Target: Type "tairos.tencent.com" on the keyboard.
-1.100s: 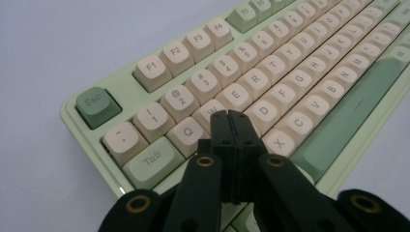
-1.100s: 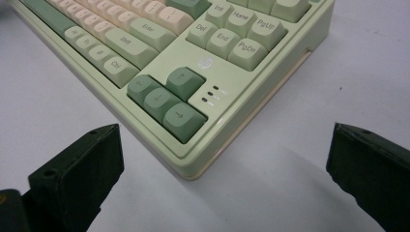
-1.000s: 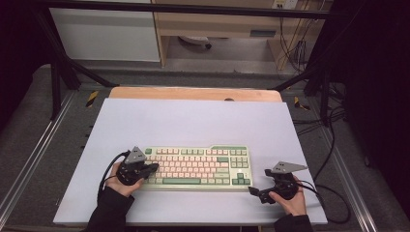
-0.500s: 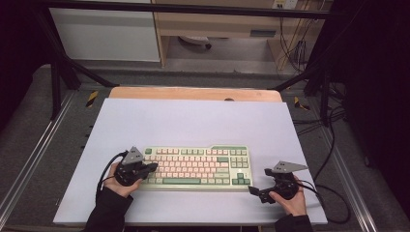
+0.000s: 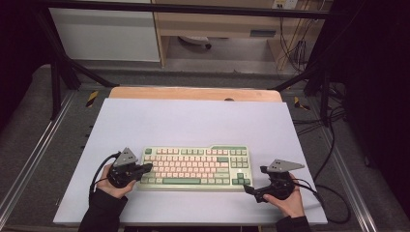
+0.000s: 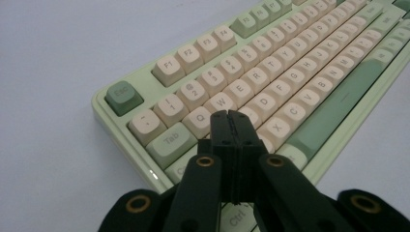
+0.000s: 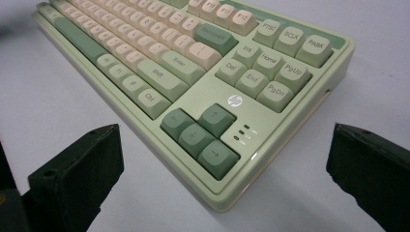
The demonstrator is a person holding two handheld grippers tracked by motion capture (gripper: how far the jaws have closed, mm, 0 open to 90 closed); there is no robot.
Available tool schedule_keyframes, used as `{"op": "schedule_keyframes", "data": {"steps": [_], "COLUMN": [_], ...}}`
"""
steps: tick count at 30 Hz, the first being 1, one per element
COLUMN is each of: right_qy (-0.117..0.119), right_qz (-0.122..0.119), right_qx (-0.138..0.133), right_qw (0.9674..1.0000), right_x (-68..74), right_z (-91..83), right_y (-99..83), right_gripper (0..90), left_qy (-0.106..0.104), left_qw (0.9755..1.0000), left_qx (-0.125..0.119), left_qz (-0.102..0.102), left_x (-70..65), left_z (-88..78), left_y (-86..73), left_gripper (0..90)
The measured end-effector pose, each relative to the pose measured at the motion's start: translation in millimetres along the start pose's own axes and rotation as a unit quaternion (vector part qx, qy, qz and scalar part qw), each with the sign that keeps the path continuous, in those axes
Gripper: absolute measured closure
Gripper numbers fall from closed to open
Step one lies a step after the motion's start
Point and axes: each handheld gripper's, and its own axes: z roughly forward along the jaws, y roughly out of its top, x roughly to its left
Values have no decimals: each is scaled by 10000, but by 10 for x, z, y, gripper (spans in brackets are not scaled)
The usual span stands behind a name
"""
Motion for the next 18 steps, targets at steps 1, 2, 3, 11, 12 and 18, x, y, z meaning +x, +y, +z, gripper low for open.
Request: {"op": "schedule_keyframes", "data": {"steps": [1,2,3,11,12,18], "right_qy": [-28,-28,-51,21,57,260], "right_qz": [7,7,-52,-150,-156,-188], "right_qx": [31,31,60,-59,-69,-122], "right_qw": [10000,10000,10000,9999,9998,9994], "right_x": [14,14,39,139,148,207], "right_z": [7,7,25,67,75,132], "right_y": [12,12,36,126,137,192], "right_gripper": [3,3,4,76,92,235], "left_qy": [4,7,10,37,36,38], "left_qw": [10000,10000,10000,10000,10000,10000], "left_qx": [0,1,-1,-17,-20,-16], "left_qz": [-2,-3,-1,-27,-30,-48], "left_x": [3,7,11,41,44,55], "left_z": [-10,-19,-28,-84,-89,-90], "left_y": [-11,-23,-34,-88,-93,-108], "left_gripper": [899,899,899,899,899,898]}}
